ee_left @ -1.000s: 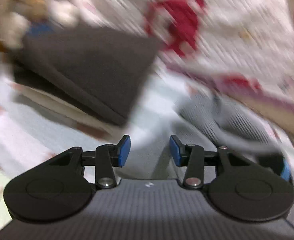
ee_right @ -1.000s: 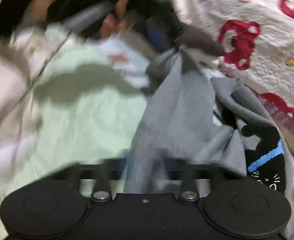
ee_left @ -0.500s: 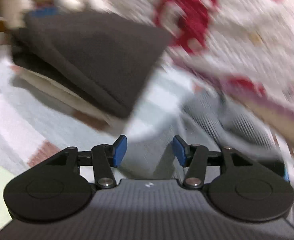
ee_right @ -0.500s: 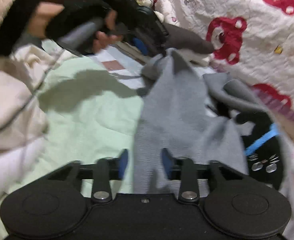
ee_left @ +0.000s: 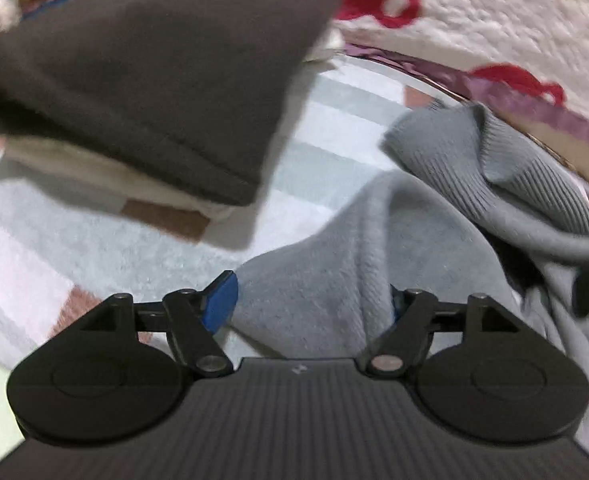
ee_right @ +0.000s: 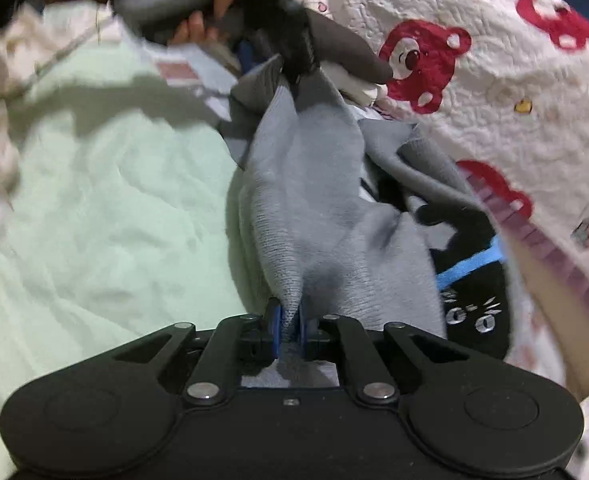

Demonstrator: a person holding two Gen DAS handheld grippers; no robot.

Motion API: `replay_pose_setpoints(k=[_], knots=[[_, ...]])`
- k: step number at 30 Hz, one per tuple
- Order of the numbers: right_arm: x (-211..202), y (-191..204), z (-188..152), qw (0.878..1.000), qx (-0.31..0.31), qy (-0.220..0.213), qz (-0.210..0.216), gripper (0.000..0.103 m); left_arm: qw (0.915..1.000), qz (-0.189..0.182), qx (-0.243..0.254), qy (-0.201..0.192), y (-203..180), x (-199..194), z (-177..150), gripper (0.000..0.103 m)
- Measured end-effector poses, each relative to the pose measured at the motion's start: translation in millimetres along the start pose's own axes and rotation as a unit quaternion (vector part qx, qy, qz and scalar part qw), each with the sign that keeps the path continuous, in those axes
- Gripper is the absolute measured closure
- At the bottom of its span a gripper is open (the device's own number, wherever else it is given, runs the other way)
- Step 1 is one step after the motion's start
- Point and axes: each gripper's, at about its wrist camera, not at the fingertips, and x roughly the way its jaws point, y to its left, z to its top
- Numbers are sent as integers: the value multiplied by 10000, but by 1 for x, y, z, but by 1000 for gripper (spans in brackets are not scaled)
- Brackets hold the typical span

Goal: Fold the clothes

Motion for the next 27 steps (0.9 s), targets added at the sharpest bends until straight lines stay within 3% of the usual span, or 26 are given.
replay_pose_setpoints(k=[1, 3, 6, 10, 11, 12, 13, 15, 16, 17, 19, 21, 24, 27], knots=[[-1, 1, 0, 10000, 46, -38, 35, 89, 9999, -2, -89, -46, 3, 1, 0, 41], [0, 6, -2, 10000, -53, -45, 12, 66, 9997, 18, 117, -215, 0, -3, 1, 86], [6, 8, -3, 9999, -103, -54, 72, 58, 9948, 282, 783, -595, -15, -21, -1, 88], [15, 8, -3, 9993, -348, -108, 27, 62, 9818, 562, 1395, -1163, -27, -65, 0, 88], [15, 8, -3, 9990, -424, -122, 50, 84, 9789, 579, 1477, -1286, -27, -78, 2, 89], [14, 5, -2, 9992, -363, -144, 92, 92, 9769, 587, 1522, -1377, -26, -92, 4, 89], [13, 2, -1, 9994, -286, -166, 137, 93, 9749, 596, 1567, -1467, -24, -105, 5, 89], [1, -12, 1, 9980, 241, -354, 455, 94, 9708, 647, 1668, -1600, -21, -131, 8, 94], [-6, -23, 2, 9934, 703, -393, 813, 94, 9674, 750, 1753, -1669, -20, -146, 11, 95], [-13, -35, 4, 9849, 1182, -427, 1189, 93, 9628, 863, 1849, -1771, -18, -161, 11, 97], [-34, -58, 3, 9568, 2106, -537, 1930, 92, 9518, 1077, 2043, -2016, -14, -193, 9, 97], [-48, -64, 3, 9550, 2042, -665, 2047, 92, 9469, 1195, 2163, -2057, -7, -211, 5, 97], [-44, -59, 3, 9639, 1683, -625, 1965, 92, 9412, 1520, 2432, -1787, 1, -200, -4, 97], [-30, -61, -3, 9502, 1971, -566, 2347, 92, 9382, 1689, 2537, -1638, 9, -192, -12, 98]])
